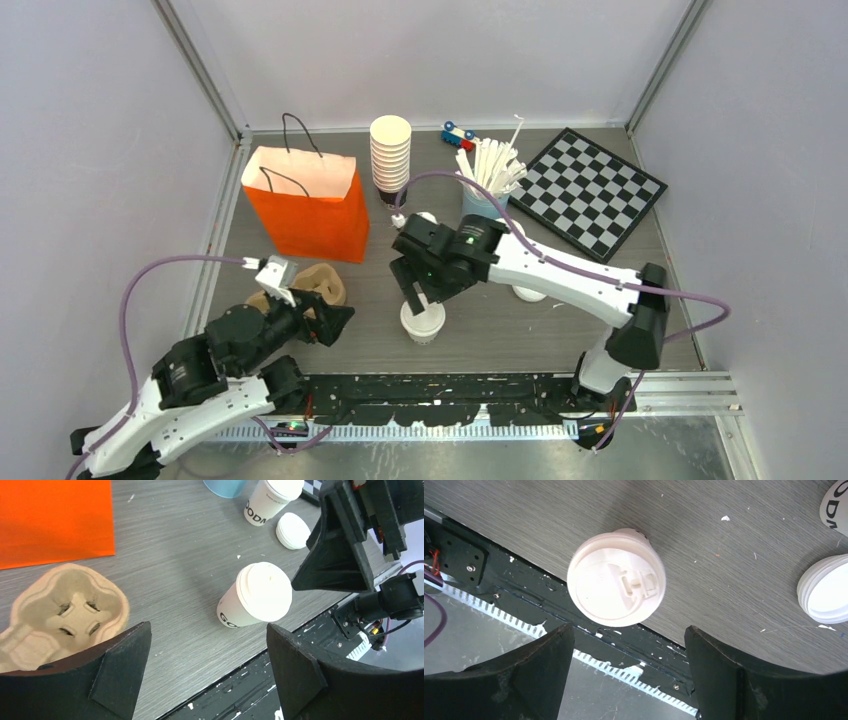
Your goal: Pack the takeout coffee
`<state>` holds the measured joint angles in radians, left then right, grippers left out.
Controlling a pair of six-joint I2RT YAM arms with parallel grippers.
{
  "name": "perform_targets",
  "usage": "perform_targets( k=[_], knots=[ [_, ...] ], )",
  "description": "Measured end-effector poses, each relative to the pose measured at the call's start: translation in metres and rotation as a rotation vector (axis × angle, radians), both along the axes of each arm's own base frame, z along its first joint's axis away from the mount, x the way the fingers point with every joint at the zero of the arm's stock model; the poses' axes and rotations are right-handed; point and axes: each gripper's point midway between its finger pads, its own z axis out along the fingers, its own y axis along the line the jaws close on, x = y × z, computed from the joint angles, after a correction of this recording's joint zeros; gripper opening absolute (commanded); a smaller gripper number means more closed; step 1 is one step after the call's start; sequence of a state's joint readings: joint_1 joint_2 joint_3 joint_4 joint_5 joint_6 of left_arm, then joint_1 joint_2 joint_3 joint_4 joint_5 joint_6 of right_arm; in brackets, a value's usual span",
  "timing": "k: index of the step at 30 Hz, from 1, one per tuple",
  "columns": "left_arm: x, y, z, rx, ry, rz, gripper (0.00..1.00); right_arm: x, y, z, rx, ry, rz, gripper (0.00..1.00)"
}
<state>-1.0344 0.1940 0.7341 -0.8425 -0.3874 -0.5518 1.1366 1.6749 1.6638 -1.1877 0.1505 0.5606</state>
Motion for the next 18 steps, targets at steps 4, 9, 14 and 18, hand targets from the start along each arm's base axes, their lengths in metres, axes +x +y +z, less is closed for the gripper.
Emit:
perform_targets(
  k=[4, 9, 14, 18],
  knots=[
    [0.003, -0.022, -0.01, 0.046, 0.064, -0.038, 0.85, 0.005, -0.015, -0.008, 0.071, -0.007, -0.038, 0.75],
    [0.009, -0.061, -0.022, 0.062, 0.14, -0.102, 0.85, 0.016, -0.021, -0.027, 0.155, -0.015, -0.073, 0.74],
    [0.012, -0.088, -0.04, 0.064, 0.213, -0.133, 0.84, 0.021, -0.011, -0.026, 0.267, -0.031, -0.059, 0.73],
    [0.016, -0.102, -0.044, 0.031, 0.255, -0.148, 0.78, 0.024, -0.001, -0.024, 0.314, -0.038, -0.032, 0.69]
  ],
)
